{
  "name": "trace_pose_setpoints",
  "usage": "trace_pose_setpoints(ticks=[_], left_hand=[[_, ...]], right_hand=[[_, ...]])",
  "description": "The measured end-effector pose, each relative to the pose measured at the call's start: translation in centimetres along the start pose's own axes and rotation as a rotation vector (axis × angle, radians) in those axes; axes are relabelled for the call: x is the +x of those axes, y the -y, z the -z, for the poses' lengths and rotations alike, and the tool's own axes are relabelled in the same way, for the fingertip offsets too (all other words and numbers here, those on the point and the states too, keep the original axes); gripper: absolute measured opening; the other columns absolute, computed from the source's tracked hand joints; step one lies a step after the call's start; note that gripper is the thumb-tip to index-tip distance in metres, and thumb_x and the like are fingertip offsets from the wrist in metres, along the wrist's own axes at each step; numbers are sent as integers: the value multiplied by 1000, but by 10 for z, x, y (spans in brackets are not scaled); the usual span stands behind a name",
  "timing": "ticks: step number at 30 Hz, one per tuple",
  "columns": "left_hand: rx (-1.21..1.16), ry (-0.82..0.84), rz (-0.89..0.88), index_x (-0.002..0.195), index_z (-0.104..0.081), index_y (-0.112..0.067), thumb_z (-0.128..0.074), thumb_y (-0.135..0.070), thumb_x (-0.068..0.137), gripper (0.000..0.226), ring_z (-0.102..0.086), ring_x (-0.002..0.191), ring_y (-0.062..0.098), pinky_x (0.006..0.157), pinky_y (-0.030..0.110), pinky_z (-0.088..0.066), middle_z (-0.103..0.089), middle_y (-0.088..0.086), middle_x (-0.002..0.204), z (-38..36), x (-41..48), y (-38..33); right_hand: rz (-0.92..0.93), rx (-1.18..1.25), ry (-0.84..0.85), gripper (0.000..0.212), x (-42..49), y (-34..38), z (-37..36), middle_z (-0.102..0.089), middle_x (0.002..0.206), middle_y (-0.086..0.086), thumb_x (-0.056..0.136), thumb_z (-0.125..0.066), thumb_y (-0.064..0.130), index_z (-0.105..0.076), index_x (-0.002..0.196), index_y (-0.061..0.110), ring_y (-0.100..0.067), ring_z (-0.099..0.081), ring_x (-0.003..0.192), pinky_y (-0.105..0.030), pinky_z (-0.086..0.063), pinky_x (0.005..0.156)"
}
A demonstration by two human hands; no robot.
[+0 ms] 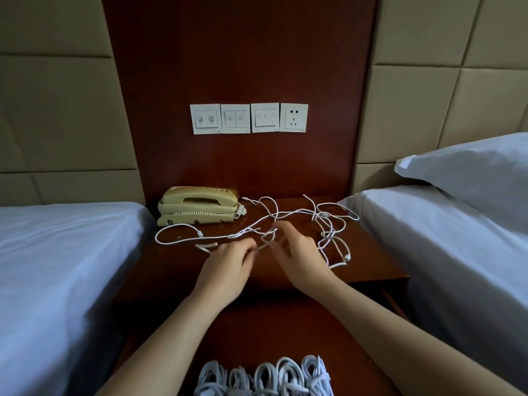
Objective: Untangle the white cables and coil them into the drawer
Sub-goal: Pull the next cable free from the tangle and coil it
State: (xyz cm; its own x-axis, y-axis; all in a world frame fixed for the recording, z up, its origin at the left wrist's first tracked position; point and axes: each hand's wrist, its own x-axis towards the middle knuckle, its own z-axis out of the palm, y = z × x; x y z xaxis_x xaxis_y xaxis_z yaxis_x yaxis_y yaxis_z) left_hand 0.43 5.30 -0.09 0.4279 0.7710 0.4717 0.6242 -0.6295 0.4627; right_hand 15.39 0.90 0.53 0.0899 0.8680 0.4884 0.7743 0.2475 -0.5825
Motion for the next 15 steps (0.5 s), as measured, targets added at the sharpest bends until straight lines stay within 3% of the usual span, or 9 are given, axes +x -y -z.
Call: trace_pose_setpoints(ticks=[4,8,10,13,15], left_hand=[[49,-49,-23,83,-55,-21,-47,-28,95,16,-60,75,23,65,37,-46,-62,-4,73,0,-1,-1],[-185,-6,154,85,-58,-18,-45,-29,96,21,-59,68,14,73,30,-38,-63,-1,74,0,3,7],[-308,-10,264,86,-61,-19,-45,-27,96,21,-63,79,17,78,31,-44,-67,2,84,0,7,15],[-370,86,338,81,-62,-20,-47,-21,94,20,-64,91,21,55,28,-51,-68,6,93,1,8,24],[-234,170,343,77,-61,-25,-49,-24,94,20,-65,90,19,65,32,-53,-68,1,89,1,8,30]], right_hand=[[-10,76,-32,14,3,1,-2,-54,62,3,94,-55,24,-56,104,15,-7,-44,52,-18,-31,50],[-20,72,-101,10,9,-4,2,-61,66,-10,95,-53,20,-61,93,14,-21,-48,54,-31,-37,52],[-42,86,-129,12,11,-10,4,-63,69,-10,95,-52,17,-62,91,14,-27,-54,59,-36,-41,54],[-68,117,-161,13,12,-17,6,-62,69,-7,96,-49,10,-58,87,11,-27,-51,56,-30,-37,50],[-65,133,-189,12,11,-18,5,-62,69,2,95,-49,8,-57,86,11,-25,-56,60,-25,-38,52]])
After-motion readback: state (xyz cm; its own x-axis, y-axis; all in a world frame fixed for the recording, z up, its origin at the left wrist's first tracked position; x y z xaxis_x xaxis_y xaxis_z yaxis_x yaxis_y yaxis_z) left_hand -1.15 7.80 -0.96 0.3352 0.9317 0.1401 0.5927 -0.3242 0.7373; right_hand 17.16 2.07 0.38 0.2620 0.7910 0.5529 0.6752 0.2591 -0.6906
